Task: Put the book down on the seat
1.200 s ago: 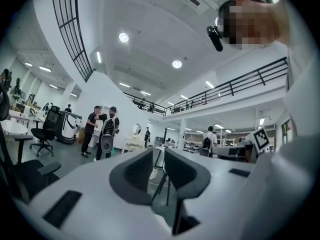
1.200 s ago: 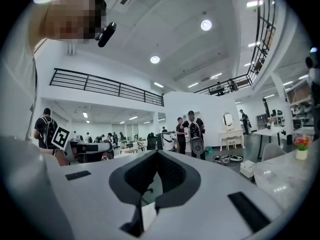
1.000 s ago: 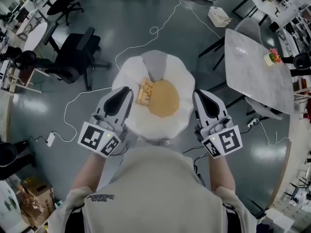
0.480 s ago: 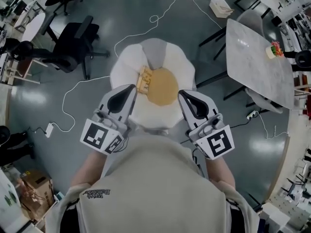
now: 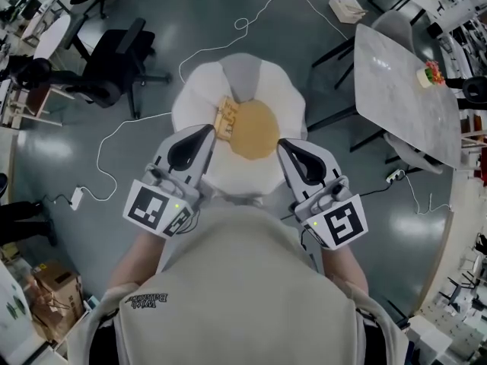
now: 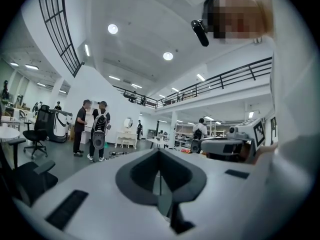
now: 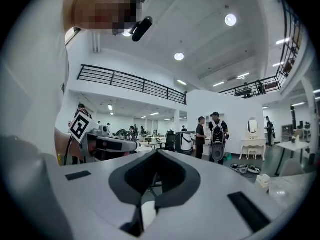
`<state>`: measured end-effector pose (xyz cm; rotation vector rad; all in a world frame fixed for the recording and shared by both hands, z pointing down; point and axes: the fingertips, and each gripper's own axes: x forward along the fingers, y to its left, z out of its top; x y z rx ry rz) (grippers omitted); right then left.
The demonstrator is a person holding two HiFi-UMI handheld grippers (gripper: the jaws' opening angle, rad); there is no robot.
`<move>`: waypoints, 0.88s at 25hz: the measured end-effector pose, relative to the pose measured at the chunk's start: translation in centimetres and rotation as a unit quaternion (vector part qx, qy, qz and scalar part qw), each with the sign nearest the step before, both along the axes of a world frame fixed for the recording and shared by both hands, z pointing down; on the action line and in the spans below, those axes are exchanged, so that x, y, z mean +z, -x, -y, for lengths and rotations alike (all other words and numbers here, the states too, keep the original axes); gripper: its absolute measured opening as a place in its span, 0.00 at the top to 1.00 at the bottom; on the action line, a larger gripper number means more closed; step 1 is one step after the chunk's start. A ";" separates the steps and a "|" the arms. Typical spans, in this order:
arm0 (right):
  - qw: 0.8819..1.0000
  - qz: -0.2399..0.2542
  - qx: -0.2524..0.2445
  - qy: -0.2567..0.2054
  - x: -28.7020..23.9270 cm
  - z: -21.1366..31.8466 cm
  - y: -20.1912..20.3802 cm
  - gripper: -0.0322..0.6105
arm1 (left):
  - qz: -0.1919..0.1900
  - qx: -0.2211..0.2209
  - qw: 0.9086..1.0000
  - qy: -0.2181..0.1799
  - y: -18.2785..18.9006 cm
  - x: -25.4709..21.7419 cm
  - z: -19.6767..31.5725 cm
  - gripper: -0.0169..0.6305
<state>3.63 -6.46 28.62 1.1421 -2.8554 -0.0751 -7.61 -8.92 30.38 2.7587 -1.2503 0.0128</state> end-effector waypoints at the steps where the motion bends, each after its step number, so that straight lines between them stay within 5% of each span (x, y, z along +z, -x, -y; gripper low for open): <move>1: 1.000 0.000 0.000 0.001 0.0 -0.1 0.0 0.94 | 0.000 -0.001 1.000 0.002 0.0 0.1 -0.1 0.96; 22: 1.000 -0.014 -0.011 0.005 0.8 -0.8 1.9 0.94 | -0.011 0.001 1.000 0.010 -0.4 0.3 -0.5 0.96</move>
